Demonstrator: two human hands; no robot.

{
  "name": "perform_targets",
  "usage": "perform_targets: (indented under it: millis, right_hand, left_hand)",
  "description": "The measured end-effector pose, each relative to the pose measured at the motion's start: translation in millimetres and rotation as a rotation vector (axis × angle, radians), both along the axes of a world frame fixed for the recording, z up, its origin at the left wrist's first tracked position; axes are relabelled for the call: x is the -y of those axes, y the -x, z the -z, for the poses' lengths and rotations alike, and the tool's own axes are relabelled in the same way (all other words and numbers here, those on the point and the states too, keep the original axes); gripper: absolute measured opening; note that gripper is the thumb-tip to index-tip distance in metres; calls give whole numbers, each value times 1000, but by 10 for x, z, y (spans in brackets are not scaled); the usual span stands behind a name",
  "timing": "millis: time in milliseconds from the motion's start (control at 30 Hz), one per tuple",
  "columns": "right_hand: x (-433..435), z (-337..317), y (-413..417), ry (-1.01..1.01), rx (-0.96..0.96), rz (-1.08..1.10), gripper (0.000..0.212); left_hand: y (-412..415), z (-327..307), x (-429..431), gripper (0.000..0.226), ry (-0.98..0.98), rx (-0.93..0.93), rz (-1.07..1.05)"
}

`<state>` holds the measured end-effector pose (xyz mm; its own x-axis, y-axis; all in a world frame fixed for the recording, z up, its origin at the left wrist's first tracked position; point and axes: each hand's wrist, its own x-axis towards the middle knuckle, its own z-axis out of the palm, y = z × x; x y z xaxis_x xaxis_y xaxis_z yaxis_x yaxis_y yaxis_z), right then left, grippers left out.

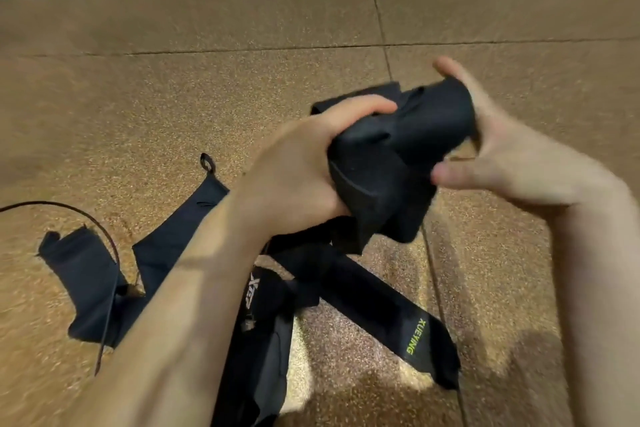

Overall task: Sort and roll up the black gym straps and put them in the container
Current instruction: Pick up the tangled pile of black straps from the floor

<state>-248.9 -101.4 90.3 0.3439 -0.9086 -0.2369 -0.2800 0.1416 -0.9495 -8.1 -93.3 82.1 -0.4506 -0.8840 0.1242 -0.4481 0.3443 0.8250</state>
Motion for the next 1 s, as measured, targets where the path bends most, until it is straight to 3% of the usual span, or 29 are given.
perform_targets:
  millis: [67, 133, 200, 267, 333, 400, 500, 533, 600, 667, 700, 867, 1000]
  right_hand:
    - [-22, 195, -228, -36, 199, 12, 132]
    - [-88, 404, -399, -49, 327, 113, 106]
    - [-172, 595, -581, -48, 322, 264, 67]
    - [-247, 818, -732, -61, 229, 426, 51]
    - [-325, 1048, -755, -89, 179, 561, 43]
    - [-396, 1277, -610, -166, 159, 693, 36]
    - [-479, 1641, -296, -283, -132, 704, 40]
    - [-502, 1739, -232, -317, -243, 693, 55]
    - [-577, 1821, -187, -370, -330, 719, 80]
    - [-707, 1831, -307, -406, -252, 719, 66]
    - [-823, 1809, -455, -419, -169, 698, 52]
    - [-1415, 1970, -1255, -514, -35, 543, 40]
    - [-1294, 2029, -1206, -580, -33, 439, 36]
  left_hand:
    - [22, 38, -32, 69, -19, -75, 46]
    - [26, 153, -35, 66, 43, -70, 6]
    - [3, 307, -27, 70, 108, -31, -103]
    - [-106, 502, -13, 84, 93, 65, -167]
    - [-404, 778, -35, 102, -75, 250, -268]
    - [-913, 1104, -212, 104, -332, 518, -529]
    - [-1610, 1521, -929, 111, -768, 840, -859]
    - [-1726, 1589, -1186, 117, -871, 828, -952]
    - [-1802, 1726, -1563, 129, -1028, 518, -1148]
    - [-1631, 1835, -1709, 130, -1065, 156, -1238]
    - [-1455, 1860, -1701, 126, -1046, 95, -1231]
    - [-748, 1795, -1419, 122, -971, -61, -1043]
    - [-736, 1686, -1243, 126, -915, -172, -914]
